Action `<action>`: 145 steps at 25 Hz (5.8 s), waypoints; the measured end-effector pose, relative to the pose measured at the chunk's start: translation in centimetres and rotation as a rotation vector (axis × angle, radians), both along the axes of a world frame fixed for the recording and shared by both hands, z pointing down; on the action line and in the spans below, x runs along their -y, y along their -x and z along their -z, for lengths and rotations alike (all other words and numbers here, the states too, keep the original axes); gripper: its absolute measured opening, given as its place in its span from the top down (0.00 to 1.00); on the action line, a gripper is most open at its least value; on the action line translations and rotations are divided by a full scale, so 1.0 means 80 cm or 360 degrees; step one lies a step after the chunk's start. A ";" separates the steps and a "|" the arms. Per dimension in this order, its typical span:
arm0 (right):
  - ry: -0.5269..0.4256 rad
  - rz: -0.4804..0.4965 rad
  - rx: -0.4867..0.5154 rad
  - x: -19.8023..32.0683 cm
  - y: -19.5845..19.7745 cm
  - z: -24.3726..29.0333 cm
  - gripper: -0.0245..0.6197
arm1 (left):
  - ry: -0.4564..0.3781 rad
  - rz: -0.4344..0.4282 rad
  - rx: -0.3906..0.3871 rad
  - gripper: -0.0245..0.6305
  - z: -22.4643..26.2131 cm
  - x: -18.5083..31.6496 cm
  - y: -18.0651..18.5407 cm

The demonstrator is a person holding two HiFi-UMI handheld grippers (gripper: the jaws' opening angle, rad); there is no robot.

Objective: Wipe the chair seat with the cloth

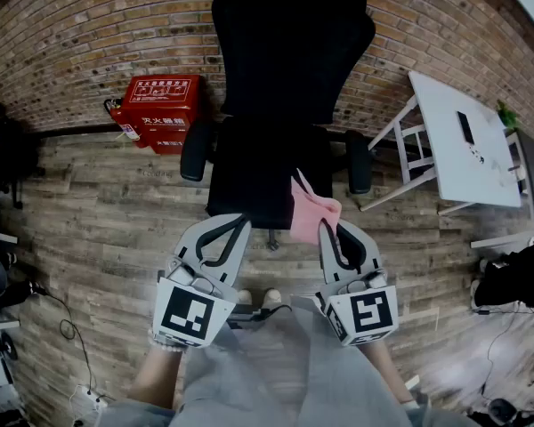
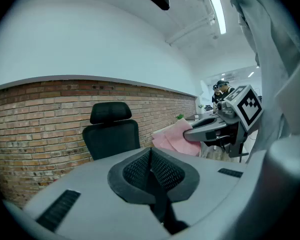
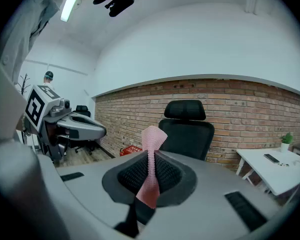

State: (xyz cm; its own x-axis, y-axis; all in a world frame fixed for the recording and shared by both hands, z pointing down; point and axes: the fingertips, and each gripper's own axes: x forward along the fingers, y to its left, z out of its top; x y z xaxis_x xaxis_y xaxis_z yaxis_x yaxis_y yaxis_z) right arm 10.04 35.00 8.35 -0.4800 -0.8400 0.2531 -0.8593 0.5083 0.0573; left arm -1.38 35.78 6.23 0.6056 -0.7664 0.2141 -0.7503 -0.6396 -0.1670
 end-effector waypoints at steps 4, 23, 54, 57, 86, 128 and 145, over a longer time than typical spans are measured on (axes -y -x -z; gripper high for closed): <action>-0.0005 0.0003 -0.0008 0.000 0.002 -0.003 0.88 | -0.0007 -0.0013 0.0026 0.93 -0.003 -0.002 0.000; 0.0016 -0.0087 0.0014 -0.024 0.006 -0.004 0.88 | -0.0005 -0.0075 -0.0011 0.93 -0.006 -0.020 0.007; -0.0020 -0.0127 0.0044 0.011 0.001 -0.014 0.88 | -0.0036 -0.0055 -0.0031 0.93 -0.009 0.013 0.012; -0.0016 -0.0095 0.0049 0.038 -0.010 -0.013 0.88 | -0.0038 -0.0030 -0.0027 0.93 -0.007 0.038 0.000; 0.0081 0.0211 0.0080 0.253 -0.140 -0.031 0.88 | 0.0010 0.0296 -0.0002 0.93 -0.003 0.227 -0.130; 0.0301 0.0102 0.0015 0.418 -0.060 -0.187 0.88 | 0.0229 0.0112 0.0082 0.93 -0.152 0.413 -0.057; 0.0373 -0.0099 -0.0069 0.510 -0.055 -0.296 0.88 | 0.0318 0.0057 0.0058 0.93 -0.266 0.502 -0.015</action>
State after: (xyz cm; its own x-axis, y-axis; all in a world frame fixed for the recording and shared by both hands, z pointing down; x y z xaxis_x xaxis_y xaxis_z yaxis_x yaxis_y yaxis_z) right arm 14.43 -5.81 32.01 -0.4138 -0.7836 0.4635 -0.8886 0.4583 -0.0186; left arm -0.19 -4.37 27.50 0.5677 -0.7275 0.3853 -0.7691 -0.6356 -0.0668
